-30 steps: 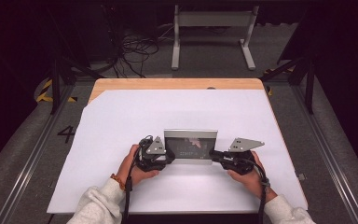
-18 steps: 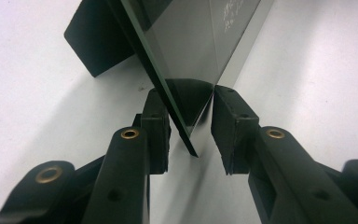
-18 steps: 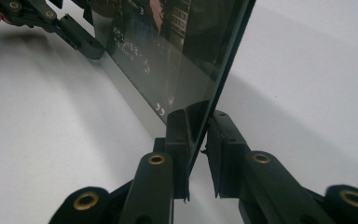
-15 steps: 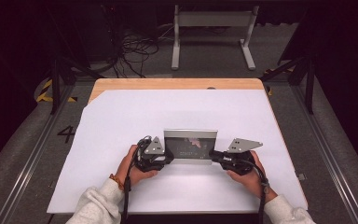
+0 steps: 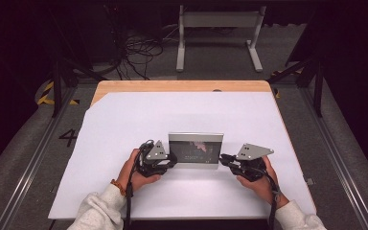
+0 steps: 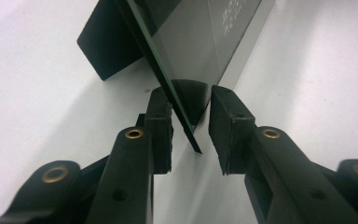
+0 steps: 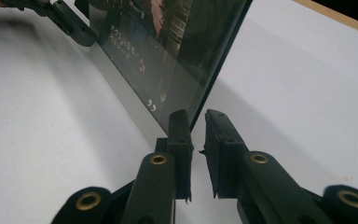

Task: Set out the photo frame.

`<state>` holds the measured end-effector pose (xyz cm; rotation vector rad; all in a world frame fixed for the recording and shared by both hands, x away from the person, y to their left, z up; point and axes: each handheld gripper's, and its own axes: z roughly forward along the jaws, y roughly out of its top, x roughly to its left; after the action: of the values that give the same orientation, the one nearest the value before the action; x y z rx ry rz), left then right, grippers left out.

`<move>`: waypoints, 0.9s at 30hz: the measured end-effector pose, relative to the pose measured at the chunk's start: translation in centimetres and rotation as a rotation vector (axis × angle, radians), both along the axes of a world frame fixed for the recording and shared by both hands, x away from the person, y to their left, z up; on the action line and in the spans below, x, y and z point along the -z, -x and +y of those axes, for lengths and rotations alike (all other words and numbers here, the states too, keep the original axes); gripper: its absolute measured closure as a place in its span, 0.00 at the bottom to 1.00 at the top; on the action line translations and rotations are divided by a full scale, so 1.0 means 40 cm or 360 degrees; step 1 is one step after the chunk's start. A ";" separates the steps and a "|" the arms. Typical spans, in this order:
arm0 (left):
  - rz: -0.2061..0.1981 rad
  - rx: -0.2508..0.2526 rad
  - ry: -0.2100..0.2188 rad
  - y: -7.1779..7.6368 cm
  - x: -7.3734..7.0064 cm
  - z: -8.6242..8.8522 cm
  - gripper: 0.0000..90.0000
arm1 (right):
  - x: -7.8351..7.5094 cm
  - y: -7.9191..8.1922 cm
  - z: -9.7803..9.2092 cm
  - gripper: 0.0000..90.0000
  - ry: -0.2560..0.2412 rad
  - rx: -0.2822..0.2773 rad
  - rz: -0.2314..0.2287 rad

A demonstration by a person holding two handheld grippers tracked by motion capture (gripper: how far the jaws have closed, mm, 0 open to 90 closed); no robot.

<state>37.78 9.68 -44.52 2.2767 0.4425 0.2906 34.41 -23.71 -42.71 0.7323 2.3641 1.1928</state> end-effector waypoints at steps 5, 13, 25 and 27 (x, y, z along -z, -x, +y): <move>-0.0021 0.0004 0.0028 0.008 -0.006 0.011 0.76 | 0.002 0.003 -0.002 0.88 0.0010 0.0000 0.0004; -0.0111 -0.0007 0.0079 0.037 -0.019 0.042 0.67 | 0.004 0.009 -0.016 0.71 0.0025 0.0023 0.0005; -0.0087 -0.0125 0.0050 0.057 0.011 0.075 0.40 | 0.016 0.015 -0.015 0.43 0.0096 0.0014 0.0016; -0.0090 -0.0136 0.0039 0.058 0.014 0.075 0.33 | 0.019 0.015 -0.013 0.40 0.0098 0.0001 0.0024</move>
<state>35.44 12.68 -45.09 2.2235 0.5119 0.3893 33.79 -24.22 -43.47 0.7241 2.4014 1.1128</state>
